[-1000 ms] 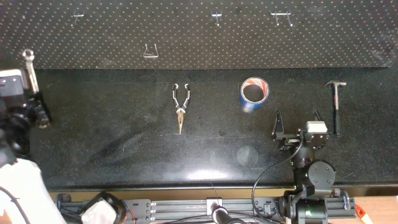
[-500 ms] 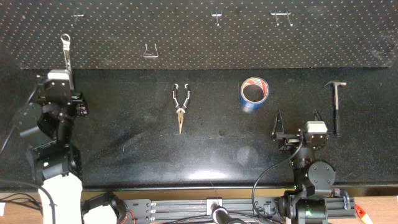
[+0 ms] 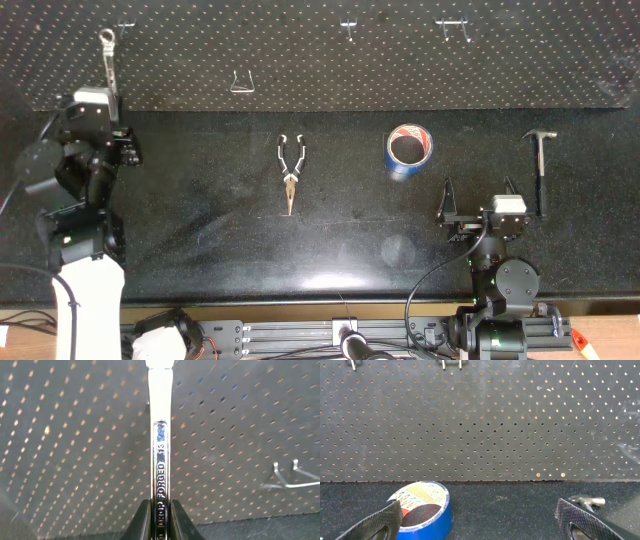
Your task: Place Tools Onto Pegboard
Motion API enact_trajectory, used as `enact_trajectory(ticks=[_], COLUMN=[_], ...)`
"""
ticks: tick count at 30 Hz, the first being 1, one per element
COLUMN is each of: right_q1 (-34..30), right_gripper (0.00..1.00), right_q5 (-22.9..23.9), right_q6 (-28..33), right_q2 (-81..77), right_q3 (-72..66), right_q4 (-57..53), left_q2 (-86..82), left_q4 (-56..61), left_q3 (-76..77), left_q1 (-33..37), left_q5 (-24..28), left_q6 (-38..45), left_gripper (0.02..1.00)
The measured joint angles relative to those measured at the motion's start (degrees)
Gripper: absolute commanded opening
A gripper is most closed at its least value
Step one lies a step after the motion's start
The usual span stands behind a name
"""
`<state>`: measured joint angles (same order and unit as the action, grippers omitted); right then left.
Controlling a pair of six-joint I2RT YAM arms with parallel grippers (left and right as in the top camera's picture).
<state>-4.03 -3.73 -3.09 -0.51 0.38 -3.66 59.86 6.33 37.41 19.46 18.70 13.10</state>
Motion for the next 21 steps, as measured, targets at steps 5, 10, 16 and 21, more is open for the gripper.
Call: enact_trajectory(ticks=[5,10,16,21], right_q1=[0.00,0.00,0.00,0.00], right_gripper=[1.000,1.000,1.000,1.000], right_q5=[0.00,0.00,0.00,0.00], right_q6=[0.00,0.00,0.00,0.00], right_q2=[0.00,0.00,0.00,0.00], right_q3=[0.00,0.00,0.00,0.00], right_q4=[-0.02,-0.02,-0.02,0.00], left_q2=[0.61,2.69,4.44,4.76], left_q4=[-0.15,-0.31,-0.31,-0.31], left_q3=[0.37,0.37,0.37,0.37], left_q1=[-0.72,-0.72,-0.72,-0.72], left_q5=[0.57,0.63,0.61,-0.20], left_q6=[-1.46,-1.73,-1.88,-1.88], left_gripper=[0.025,0.027,0.027,0.027])
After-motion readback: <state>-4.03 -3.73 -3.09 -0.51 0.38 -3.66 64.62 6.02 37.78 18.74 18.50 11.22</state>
